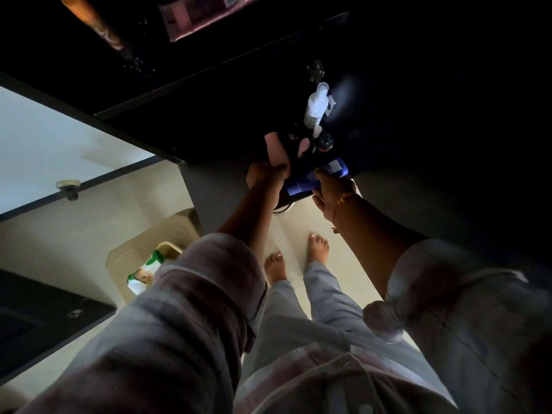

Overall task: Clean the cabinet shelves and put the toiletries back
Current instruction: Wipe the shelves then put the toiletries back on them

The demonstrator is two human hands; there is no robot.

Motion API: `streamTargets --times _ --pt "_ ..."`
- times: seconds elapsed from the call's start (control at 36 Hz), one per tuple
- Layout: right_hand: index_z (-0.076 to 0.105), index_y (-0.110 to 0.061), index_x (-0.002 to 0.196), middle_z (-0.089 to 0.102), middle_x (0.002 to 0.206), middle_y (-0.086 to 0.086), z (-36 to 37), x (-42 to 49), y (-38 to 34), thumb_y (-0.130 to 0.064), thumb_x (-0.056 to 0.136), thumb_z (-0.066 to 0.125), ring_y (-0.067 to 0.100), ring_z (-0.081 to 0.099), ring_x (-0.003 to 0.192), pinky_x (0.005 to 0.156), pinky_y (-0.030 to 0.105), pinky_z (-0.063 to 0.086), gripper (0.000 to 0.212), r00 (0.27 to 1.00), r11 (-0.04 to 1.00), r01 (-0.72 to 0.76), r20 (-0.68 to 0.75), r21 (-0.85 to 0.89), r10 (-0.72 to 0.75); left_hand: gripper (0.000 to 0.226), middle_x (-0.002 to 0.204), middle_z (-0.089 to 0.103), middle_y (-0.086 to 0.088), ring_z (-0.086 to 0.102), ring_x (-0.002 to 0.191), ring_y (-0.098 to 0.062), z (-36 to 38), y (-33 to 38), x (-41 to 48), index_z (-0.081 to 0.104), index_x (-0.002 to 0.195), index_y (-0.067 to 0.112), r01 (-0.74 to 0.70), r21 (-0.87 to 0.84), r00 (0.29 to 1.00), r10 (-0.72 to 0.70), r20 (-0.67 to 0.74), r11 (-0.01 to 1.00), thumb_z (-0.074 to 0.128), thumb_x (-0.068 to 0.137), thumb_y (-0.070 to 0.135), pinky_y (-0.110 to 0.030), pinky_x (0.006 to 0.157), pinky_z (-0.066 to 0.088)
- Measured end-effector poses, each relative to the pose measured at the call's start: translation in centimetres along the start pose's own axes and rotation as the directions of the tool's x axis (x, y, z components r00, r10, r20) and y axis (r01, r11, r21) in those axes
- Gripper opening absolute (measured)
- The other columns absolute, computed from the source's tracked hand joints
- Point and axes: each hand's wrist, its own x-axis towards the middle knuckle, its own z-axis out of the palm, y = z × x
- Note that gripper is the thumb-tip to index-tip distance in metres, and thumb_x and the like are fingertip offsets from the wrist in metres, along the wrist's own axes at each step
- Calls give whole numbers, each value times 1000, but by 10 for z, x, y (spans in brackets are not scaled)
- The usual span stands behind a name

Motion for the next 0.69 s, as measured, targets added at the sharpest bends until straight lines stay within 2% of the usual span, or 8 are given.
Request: streamTargets --times 0.08,0.19,0.25,0.33,0.42,0.56,0.61,0.69 --pt "55 -13 122 68 104 4 -6 -6 5 -36 81 75 10 66 88 58 22 51 51 1000 1000 -5 16 -10 5 23 84 73 -17 71 83 -32 -10 -11 -1 61 66 10 -9 7 1000 9 -26 1000 70 54 28 -41 73 57" --pt "58 -13 118 69 106 4 -10 -24 10 -34 81 76 10 66 85 56 20 51 46 999 1000 19 44 8 -19 19 81 73 -14 70 80 -29 -32 -23 -19 63 70 9 -26 23 998 27 -65 999 75 63 22 -37 71 56" --pt "61 -15 107 68 99 3 -11 -36 11 -31 83 74 12 65 87 62 21 52 32 997 999 43 65 14 -43 21 82 72 -14 70 82 -30 -43 -30 -28 62 68 11 -51 45 994 56 -96 998 77 66 25 -39 72 57" --pt "61 -20 87 67 89 0 -14 -59 12 -28 85 72 12 62 83 70 21 54 14 989 993 114 91 -6 -113 29 92 71 -11 67 92 -30 -63 -35 -48 65 89 11 -122 126 979 140 -148 985 76 73 32 -38 78 54" --pt "63 -21 83 65 84 3 -16 -84 16 -28 84 73 11 60 71 66 22 55 13 963 965 256 105 -50 -250 30 97 69 -10 64 96 -30 -85 -35 -77 61 99 9 -224 206 951 260 -169 952 70 81 31 -31 76 47" --pt "69 -28 75 69 70 -4 -14 -129 16 -52 66 73 19 67 71 73 48 58 26 814 782 580 117 -227 -569 17 82 61 -3 61 83 -25 -122 -27 -131 57 93 14 -427 213 863 466 -194 879 66 85 26 -29 69 43" --pt "67 -22 77 68 69 -5 -11 -157 5 -44 74 73 15 66 67 71 47 58 23 734 696 677 145 -240 -664 12 81 59 2 59 81 -22 -138 -17 -152 56 91 18 -511 199 809 546 -216 836 65 85 24 -28 69 43" --pt "67 -20 90 72 85 -6 -3 -202 -14 -35 82 74 11 70 81 77 34 58 19 605 574 796 201 -192 -771 18 92 60 3 59 84 -17 -159 0 -173 60 103 19 -645 220 695 682 -229 732 63 87 26 -30 71 47"
